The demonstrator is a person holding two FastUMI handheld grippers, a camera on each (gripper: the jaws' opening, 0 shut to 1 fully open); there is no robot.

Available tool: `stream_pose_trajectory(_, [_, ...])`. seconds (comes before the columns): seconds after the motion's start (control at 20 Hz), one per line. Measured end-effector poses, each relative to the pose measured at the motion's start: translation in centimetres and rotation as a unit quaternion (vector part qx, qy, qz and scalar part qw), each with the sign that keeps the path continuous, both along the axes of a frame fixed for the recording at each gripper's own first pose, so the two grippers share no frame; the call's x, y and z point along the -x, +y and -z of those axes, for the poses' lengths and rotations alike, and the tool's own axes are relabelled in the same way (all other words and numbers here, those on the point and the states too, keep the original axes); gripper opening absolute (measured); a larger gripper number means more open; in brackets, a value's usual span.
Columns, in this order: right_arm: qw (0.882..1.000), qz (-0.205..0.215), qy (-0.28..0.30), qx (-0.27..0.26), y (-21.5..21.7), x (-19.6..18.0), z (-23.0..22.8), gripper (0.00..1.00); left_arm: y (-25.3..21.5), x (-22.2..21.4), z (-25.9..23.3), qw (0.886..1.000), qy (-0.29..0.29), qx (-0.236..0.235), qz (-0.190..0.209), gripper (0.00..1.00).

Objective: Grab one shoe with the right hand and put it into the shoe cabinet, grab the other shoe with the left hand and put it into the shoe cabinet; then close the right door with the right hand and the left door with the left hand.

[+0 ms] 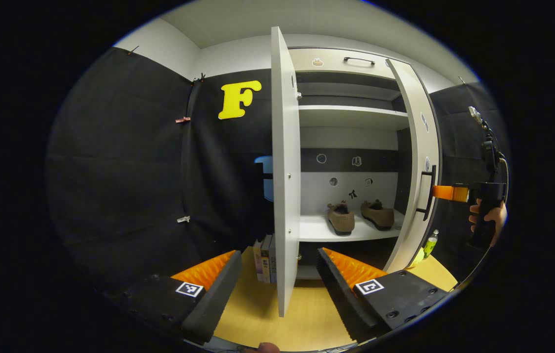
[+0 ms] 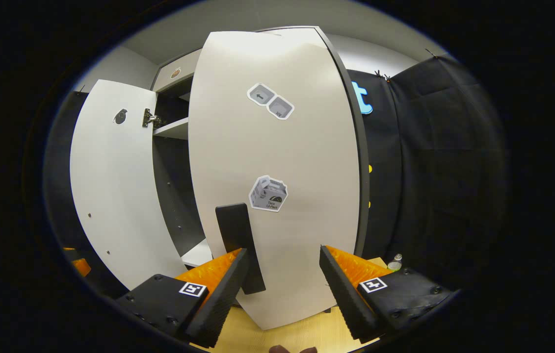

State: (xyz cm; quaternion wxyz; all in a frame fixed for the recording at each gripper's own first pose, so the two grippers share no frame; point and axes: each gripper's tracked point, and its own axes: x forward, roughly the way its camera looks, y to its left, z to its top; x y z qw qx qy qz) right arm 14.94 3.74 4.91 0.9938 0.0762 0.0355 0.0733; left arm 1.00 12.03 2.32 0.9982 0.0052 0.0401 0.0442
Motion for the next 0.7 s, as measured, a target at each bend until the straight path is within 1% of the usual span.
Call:
stream_pose_trajectory(0.2, [1.000, -0.001, -0.004, 0.013, 1.3, -1.7, 0.0, 0.97, 2.1, 0.9, -0.8, 1.000, -0.010, 0.003, -0.020, 0.97])
stream_pose_trajectory(0.3, [1.000, 0.007, -0.004, 0.022, 1.2, -1.7, -0.2, 0.97, 3.5, 0.7, -1.3, 0.999, -0.016, 0.006, -0.032, 0.96])
stream_pose_trajectory(0.45, [1.000, 0.003, 0.001, 0.015, 1.3, -0.3, -0.2, 0.97, 6.7, -2.3, -2.1, 0.998, -0.021, 0.001, -0.054, 0.97])
stream_pose_trajectory(0.55, [1.000, 0.000, 0.002, 0.010, 1.2, 1.1, -0.1, 0.97, 8.1, -4.6, -2.3, 0.998, -0.022, 0.001, -0.059, 0.97])
stream_pose_trajectory(0.7, [1.000, -0.001, -0.001, 0.012, 0.3, 2.9, -0.3, 0.97, 9.4, -7.7, -2.1, 0.998, -0.016, 0.006, -0.056, 0.97])
